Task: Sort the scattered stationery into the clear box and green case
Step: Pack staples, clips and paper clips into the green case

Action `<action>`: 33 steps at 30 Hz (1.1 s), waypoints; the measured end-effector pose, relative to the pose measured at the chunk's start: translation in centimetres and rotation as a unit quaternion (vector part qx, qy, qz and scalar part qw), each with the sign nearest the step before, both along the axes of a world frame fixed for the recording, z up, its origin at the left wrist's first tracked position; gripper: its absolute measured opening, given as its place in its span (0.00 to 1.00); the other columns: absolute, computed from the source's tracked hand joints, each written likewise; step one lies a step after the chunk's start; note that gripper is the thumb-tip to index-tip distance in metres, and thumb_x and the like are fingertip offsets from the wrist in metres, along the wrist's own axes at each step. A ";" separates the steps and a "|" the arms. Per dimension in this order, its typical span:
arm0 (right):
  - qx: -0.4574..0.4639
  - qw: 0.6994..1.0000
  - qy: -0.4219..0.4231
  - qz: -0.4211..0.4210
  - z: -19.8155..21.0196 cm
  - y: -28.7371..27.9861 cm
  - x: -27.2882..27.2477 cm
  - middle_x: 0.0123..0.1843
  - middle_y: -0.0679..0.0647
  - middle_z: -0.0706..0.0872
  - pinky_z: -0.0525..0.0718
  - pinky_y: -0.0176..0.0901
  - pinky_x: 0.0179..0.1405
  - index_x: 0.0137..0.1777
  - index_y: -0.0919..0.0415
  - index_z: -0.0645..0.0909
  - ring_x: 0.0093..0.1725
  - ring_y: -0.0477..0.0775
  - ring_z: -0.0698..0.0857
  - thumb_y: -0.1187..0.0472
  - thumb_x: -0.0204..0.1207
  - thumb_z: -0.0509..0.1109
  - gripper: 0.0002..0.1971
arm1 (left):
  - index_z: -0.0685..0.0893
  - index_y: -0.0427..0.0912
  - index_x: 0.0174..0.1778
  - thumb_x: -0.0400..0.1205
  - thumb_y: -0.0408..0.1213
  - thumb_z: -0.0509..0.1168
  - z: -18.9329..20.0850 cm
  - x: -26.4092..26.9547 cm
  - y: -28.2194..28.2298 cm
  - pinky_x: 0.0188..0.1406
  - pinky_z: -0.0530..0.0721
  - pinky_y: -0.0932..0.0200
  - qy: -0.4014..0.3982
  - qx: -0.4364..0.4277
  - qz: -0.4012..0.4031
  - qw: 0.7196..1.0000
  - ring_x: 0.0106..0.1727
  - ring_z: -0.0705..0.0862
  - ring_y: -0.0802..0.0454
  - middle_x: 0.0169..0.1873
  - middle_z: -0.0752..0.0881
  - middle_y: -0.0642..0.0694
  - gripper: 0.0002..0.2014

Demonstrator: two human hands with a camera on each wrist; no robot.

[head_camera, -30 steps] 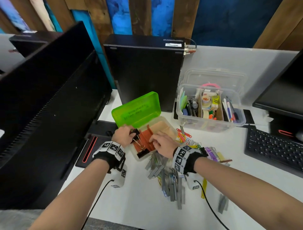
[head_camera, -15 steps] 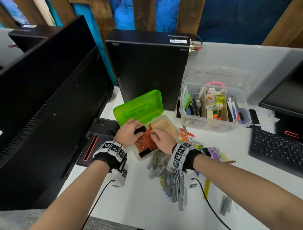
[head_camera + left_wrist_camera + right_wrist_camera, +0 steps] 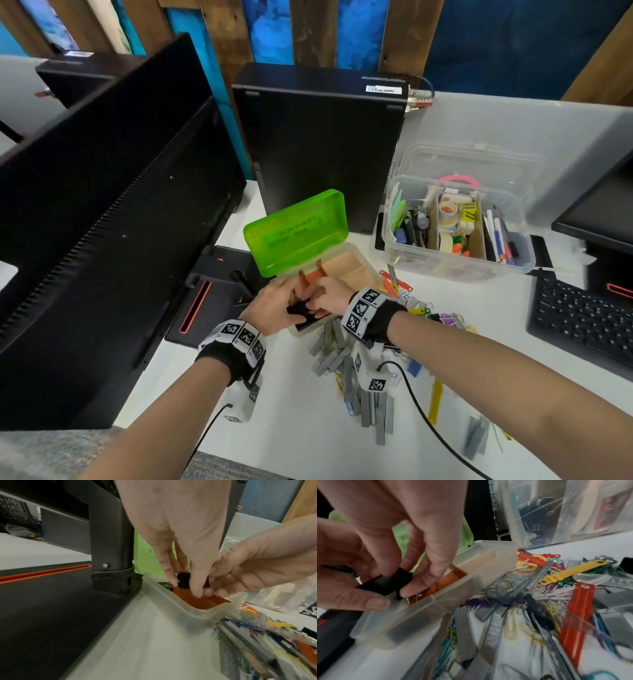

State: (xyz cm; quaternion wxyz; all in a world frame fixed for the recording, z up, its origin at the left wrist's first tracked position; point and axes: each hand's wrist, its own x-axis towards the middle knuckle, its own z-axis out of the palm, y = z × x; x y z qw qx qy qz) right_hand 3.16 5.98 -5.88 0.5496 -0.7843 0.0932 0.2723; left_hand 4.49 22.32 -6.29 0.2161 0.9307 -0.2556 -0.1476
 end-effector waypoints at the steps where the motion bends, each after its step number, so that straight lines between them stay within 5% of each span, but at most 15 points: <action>1: -0.025 1.000 -0.006 0.016 0.0 -0.1 0.1 0.37 0.52 0.82 0.86 0.43 0.41 0.40 0.58 0.80 0.41 0.54 0.84 0.75 0.74 0.69 0.10 | 0.76 0.44 0.54 0.70 0.46 0.76 0.1 0.1 0.2 0.48 0.73 0.58 -0.005 -0.004 0.012 1.000 0.48 0.73 0.54 0.47 0.72 0.54 0.22; 6: -0.133 0.985 -0.033 0.106 -0.2 -0.6 0.5 0.39 0.45 0.81 0.72 0.28 0.35 0.41 0.55 0.82 0.48 0.50 0.80 0.69 0.72 0.71 0.07 | 0.76 0.42 0.54 0.75 0.29 0.62 0.3 0.9 0.7 0.55 0.76 0.52 -0.037 0.007 0.053 0.998 0.56 0.77 0.43 0.47 0.76 0.48 0.12; 10: -0.196 0.972 -0.016 0.125 -0.3 -0.3 0.7 0.43 0.52 0.80 0.78 0.41 0.41 0.54 0.60 0.78 0.49 0.56 0.81 0.68 0.74 0.67 0.10 | 0.73 0.40 0.70 0.79 0.29 0.58 -0.4 1.3 -0.1 0.64 0.73 0.51 -0.067 0.140 0.020 0.988 0.65 0.73 0.42 0.63 0.76 0.41 0.21; 15: -0.226 0.961 -0.027 0.154 -0.1 0.2 0.9 0.56 0.60 0.85 0.82 0.46 0.55 0.59 0.61 0.80 0.56 0.62 0.84 0.68 0.76 0.61 0.13 | 0.62 0.53 0.80 0.83 0.35 0.56 -0.6 1.3 -0.9 0.59 0.71 0.50 -0.090 0.250 -0.055 0.963 0.70 0.66 0.44 0.77 0.67 0.53 0.28; 19: -0.235 0.956 -0.053 0.166 -0.2 0.4 0.7 0.60 0.59 0.85 0.81 0.43 0.59 0.59 0.59 0.82 0.59 0.61 0.83 0.66 0.78 0.62 0.13 | 0.65 0.55 0.78 0.85 0.37 0.56 -0.8 1.4 -1.0 0.61 0.69 0.50 -0.082 0.261 -0.073 0.959 0.70 0.68 0.46 0.76 0.69 0.54 0.24; 23: -0.290 0.926 -0.118 0.212 -0.4 0.6 -0.2 0.61 0.58 0.83 0.78 0.43 0.53 0.65 0.56 0.79 0.61 0.59 0.81 0.55 0.76 0.71 0.18 | 0.67 0.53 0.77 0.84 0.39 0.59 -0.8 1.6 -0.8 0.62 0.67 0.49 -0.088 0.260 -0.061 0.960 0.70 0.70 0.46 0.72 0.72 0.49 0.24; 28: -0.317 0.891 -0.217 0.242 -0.8 0.8 -0.9 0.61 0.56 0.79 0.74 0.43 0.42 0.60 0.55 0.75 0.58 0.59 0.78 0.61 0.74 0.72 0.16 | 0.70 0.53 0.75 0.82 0.35 0.58 -0.6 2.2 -1.1 0.63 0.66 0.49 -0.067 0.240 -0.036 0.968 0.69 0.72 0.47 0.69 0.72 0.48 0.23; 33: -0.330 0.864 -0.261 0.278 -0.9 1.1 -0.5 0.61 0.56 0.79 0.72 0.44 0.43 0.58 0.58 0.77 0.59 0.59 0.77 0.65 0.73 0.73 0.14 | 0.74 0.50 0.72 0.82 0.36 0.57 -0.6 2.6 -1.3 0.62 0.66 0.48 -0.036 0.200 -0.009 0.979 0.68 0.74 0.47 0.63 0.75 0.45 0.21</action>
